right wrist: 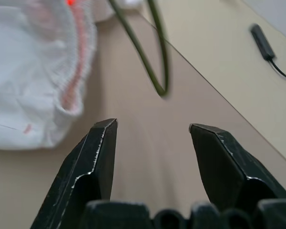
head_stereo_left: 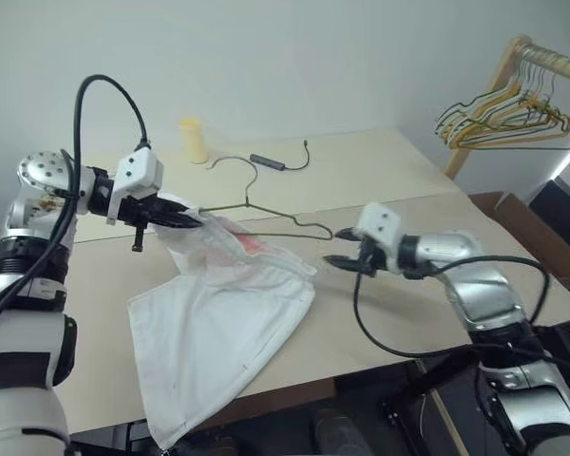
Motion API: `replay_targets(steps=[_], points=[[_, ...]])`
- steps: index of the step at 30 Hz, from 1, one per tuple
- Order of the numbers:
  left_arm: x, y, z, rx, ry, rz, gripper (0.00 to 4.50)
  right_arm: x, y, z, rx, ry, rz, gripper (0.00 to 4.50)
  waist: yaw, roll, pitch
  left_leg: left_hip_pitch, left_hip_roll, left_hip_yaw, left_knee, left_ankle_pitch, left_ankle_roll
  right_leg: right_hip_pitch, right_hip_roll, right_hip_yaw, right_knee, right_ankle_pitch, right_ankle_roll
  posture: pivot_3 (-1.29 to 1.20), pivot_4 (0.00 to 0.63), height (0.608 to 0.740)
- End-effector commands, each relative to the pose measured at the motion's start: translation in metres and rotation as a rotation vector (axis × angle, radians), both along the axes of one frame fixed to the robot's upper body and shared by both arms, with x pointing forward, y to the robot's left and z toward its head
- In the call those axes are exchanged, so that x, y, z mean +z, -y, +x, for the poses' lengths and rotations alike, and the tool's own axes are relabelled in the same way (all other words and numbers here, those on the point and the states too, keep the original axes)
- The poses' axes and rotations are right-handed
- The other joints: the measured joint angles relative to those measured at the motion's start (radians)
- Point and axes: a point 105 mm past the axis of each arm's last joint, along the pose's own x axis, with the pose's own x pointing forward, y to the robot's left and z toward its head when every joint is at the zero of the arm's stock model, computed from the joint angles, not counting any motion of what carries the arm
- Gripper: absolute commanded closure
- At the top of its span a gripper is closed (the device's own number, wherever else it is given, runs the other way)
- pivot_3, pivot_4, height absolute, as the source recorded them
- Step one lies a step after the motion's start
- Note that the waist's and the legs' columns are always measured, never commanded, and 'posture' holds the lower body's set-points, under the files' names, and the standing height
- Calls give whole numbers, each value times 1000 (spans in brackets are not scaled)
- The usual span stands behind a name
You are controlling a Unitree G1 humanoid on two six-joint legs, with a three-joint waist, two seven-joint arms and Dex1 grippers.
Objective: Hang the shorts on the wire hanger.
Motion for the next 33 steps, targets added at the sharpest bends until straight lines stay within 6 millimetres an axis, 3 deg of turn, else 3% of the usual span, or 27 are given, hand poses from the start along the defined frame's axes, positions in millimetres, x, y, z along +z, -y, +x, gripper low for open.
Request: replay_targets(steps=[1, 3, 7, 12, 18, 21, 28, 33], points=[[19, -1, 2, 1, 82, -6, 4500, 11, 12, -7, -52, -13, 78, 1601, 1, 0, 0, 0, 0, 0, 0, 0, 0, 0, 0, 0, 0, 0, 0, -219, 0, 740], [19, -1, 2, -3, 80, -8, 4500, -3, 6, -18, -30, -86, 110, 1601, -2, 0, 0, 1, 0, 0, 0, 0, 0, 0, 0, 0, 1, 0, 0, -227, 0, 740], [22, 0, 5, 7, 89, -28, 4500, -36, -32, -33, 22, -244, 242, 1601, -19, -1, 0, 2, 1, 0, 0, 0, 0, 1, 1, 1, 1, 0, 0, -240, 0, 740], [26, 0, 3, 5, 88, -54, 4500, -55, -70, -41, 35, -294, 327, 1601, -23, 0, 0, 1, 0, 0, 0, 0, 0, 0, 1, 2, 1, 0, 0, -234, 0, 740], [23, -2, -1, 7, 84, -48, 4500, -70, -81, -34, -20, -342, 408, 1601, -18, -1, -1, 1, 0, 0, 0, 0, 0, 0, 0, 1, 2, 0, 0, -215, 0, 740], [22, -3, -2, 8, 80, -47, 4500, -71, -83, -32, -25, -355, 435, 2105, -17, -1, -1, 1, 0, 0, 0, 0, 0, 0, 0, 1, 2, 0, 0, -215, 0, 740], [22, -3, -2, 13, 81, -50, 4500, -76, -82, -19, -77, -369, 450, 4464, -19, -1, -1, 2, 0, 0, 0, 0, 0, 0, 0, 1, 2, 0, 0, -209, 0, 740], [25, -9, -10, 13, 59, -69, 4500, -71, -65, -7, -136, -337, 446, 4464, -22, -1, -1, 1, 0, 0, 0, 0, 0, 0, 0, 1, 2, 0, 0, -206, 0, 740]])
